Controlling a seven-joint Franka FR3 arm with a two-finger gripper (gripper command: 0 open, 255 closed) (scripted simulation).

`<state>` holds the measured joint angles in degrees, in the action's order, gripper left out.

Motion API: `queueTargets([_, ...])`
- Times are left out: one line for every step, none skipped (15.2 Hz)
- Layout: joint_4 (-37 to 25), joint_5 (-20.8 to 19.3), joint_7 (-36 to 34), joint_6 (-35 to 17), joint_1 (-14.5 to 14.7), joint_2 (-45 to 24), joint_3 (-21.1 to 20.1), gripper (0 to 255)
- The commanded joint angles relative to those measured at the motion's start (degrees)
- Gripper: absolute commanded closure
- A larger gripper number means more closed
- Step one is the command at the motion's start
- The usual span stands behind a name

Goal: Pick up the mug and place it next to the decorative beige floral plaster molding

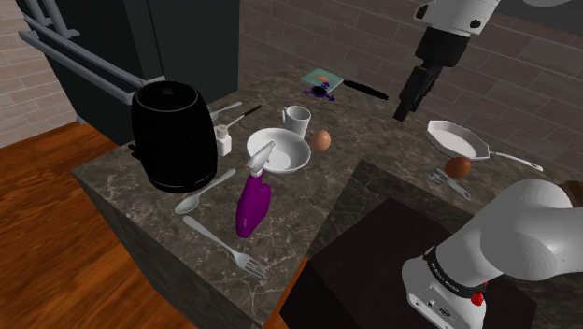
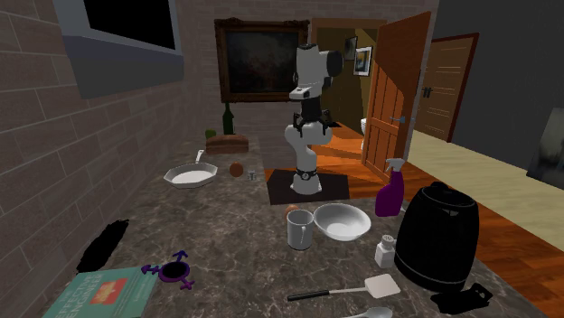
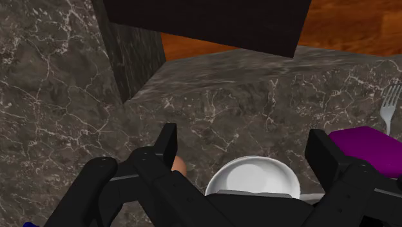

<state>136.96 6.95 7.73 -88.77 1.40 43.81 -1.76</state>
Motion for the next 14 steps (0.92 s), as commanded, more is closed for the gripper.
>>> queueTargets([0.0, 0.0, 0.0, 0.0, 0.0, 0.0, 0.0, 0])
queueTargets([-0.22, -0.2, 0.47, -1.71, -0.1, -1.88, 0.14, 0])
queueTargets([-0.52, -0.4, 0.92, -3.38, -0.19, -3.81, 0.28, 0])
queueTargets([-0.91, -0.58, 1.36, -5.01, -0.28, -5.77, 0.41, 0])
queueTargets([-1.37, -0.74, 1.79, -6.6, -0.38, -7.76, 0.53, 0])
queueTargets([-1.92, -0.89, 2.21, -8.14, -0.47, -9.79, 0.66, 0])
queueTargets([-2.54, -1.04, 2.61, -9.62, -0.55, -11.84, 0.78, 0])
queueTargets([-3.24, -1.18, 3.0, -11.05, -0.62, -13.92, 0.9, 0])
queueTargets([-4.03, -1.3, 3.39, -12.43, -0.7, -16.02, 1.03, 0])
queueTargets([-4.88, -1.42, 3.76, -13.74, -0.77, -18.13, 1.14, 0])
queueTargets([-5.82, -1.52, 4.12, -15.0, -0.83, -20.25, 1.26, 0])
queueTargets([-6.83, -1.62, 4.47, -16.19, -0.89, -22.39, 1.37, 0])
queueTargets([-7.92, -1.71, 4.81, -17.31, -0.95, -24.54, 1.49, 0])
queueTargets([-9.08, -1.79, 5.15, -18.37, -1.0, -26.7, 1.59, 0])
